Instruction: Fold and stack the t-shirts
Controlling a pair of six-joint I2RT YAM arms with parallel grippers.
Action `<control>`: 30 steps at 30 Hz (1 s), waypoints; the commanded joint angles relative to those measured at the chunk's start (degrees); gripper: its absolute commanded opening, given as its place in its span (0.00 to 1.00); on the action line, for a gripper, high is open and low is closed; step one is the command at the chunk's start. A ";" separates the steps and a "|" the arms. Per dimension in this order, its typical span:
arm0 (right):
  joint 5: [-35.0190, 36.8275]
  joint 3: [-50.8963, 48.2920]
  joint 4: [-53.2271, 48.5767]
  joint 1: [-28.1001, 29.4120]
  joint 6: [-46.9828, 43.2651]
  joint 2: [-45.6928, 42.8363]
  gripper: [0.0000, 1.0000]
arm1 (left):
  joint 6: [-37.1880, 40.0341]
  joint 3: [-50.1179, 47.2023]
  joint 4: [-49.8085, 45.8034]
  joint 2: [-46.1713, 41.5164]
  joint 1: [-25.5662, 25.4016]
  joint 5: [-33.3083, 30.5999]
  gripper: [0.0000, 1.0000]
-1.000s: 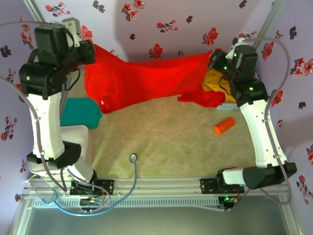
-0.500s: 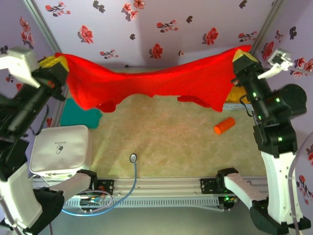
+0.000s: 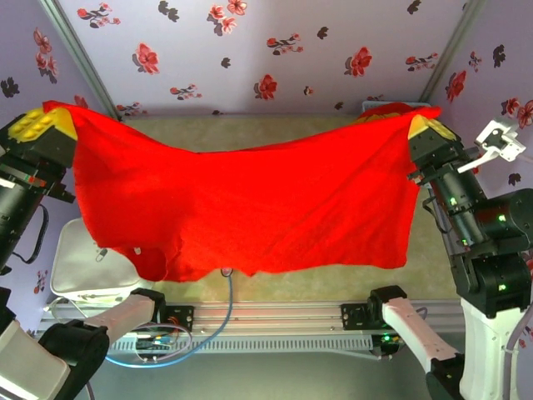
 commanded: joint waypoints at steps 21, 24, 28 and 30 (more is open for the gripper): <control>6.85 -13.77 -3.44 -1.09 6.12 31.84 0.00 | -2.16 -39.95 20.38 19.73 5.70 -9.21 0.00; 3.41 -13.59 1.77 -2.70 7.18 40.47 0.00 | -3.62 -40.45 23.45 28.38 6.62 -7.98 0.00; -2.02 -7.01 2.87 -5.03 7.06 52.59 0.00 | -7.47 -35.98 24.71 40.21 6.95 -4.70 0.00; -4.08 -3.39 1.95 -6.04 6.44 57.53 0.00 | -9.10 -33.86 24.63 44.32 6.91 -3.51 0.00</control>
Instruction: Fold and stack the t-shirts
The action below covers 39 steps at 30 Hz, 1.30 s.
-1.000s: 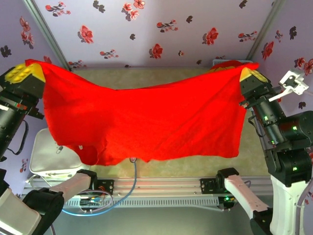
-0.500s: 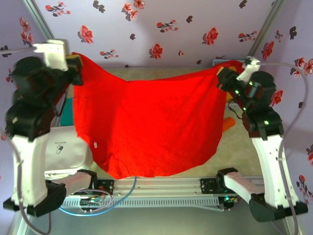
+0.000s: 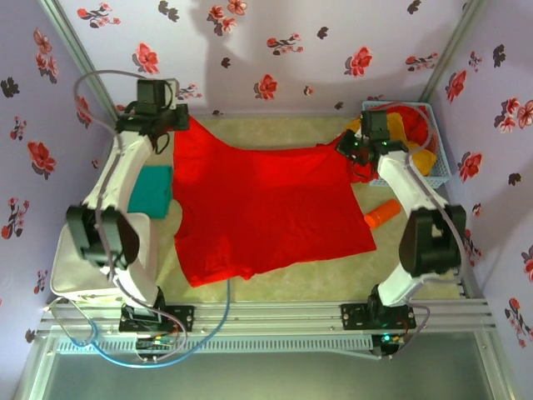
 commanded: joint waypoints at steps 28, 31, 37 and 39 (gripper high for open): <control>-4.95 0.89 -8.72 -4.59 -2.83 6.66 0.00 | -29.32 -30.99 1.55 -21.24 -3.56 2.12 0.00; -4.65 0.68 -10.56 -4.63 -3.33 6.75 0.00 | -32.25 -35.42 2.48 -24.32 -5.01 1.96 0.00; -2.33 -0.64 -11.93 -4.70 -3.97 7.07 0.00 | -36.60 -43.12 4.01 -29.11 -7.04 0.04 0.00; -2.76 -0.74 -11.72 -4.63 -3.84 7.73 0.00 | -37.71 -44.97 4.68 -30.05 -7.38 -0.05 0.00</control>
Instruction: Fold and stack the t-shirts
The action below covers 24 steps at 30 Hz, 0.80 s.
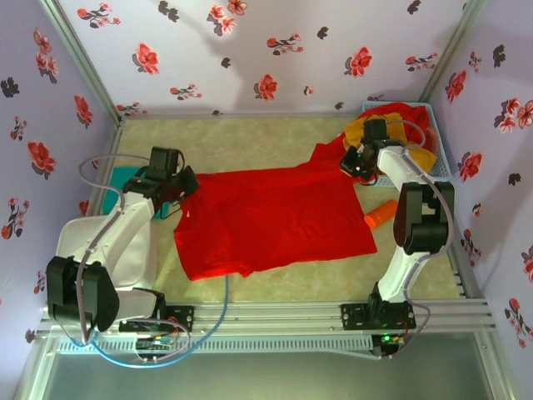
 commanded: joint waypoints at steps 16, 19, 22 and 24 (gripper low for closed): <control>2.50 -1.30 -0.89 -0.24 -0.29 2.13 0.00 | -5.76 -8.72 2.12 -3.82 -1.62 -3.30 0.00; 2.83 -1.48 -0.96 -0.24 -0.35 2.00 0.02 | -5.00 -9.58 0.98 -3.86 -1.62 -3.69 0.01; 2.90 -1.34 -1.79 -0.24 -0.78 1.88 0.18 | -4.82 -11.05 -0.95 -3.94 -1.66 -3.78 0.25; 2.16 -1.44 -1.81 -0.24 -0.79 1.16 0.29 | -3.90 -11.50 -2.78 -3.76 -1.66 -3.72 0.41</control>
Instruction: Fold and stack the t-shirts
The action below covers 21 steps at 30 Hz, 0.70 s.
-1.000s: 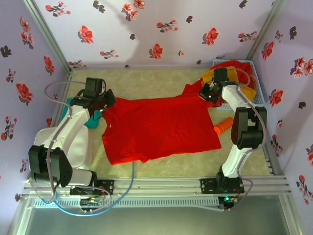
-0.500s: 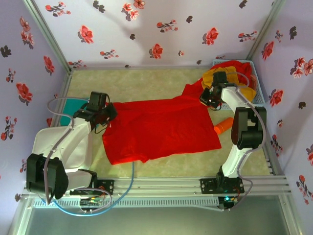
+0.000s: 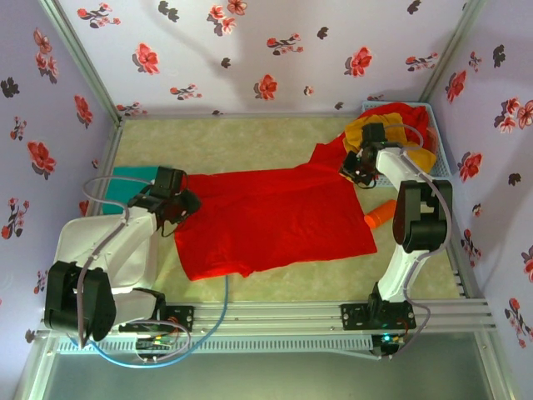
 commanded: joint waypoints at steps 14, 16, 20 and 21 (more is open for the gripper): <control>2.81 7.77 -0.48 4.88 -4.25 -0.58 0.72 | 15.49 21.61 -7.13 18.03 9.36 2.27 0.44; 2.58 7.90 0.87 5.45 -4.34 1.29 0.72 | 14.53 23.66 -4.94 22.28 8.62 4.26 0.43; 1.58 7.19 2.97 5.90 -3.98 4.48 0.71 | 13.83 27.50 -3.35 30.14 6.81 5.23 0.41; 1.32 6.96 3.26 5.91 -3.84 5.30 0.71 | 13.82 28.80 -3.73 32.35 6.60 5.93 0.40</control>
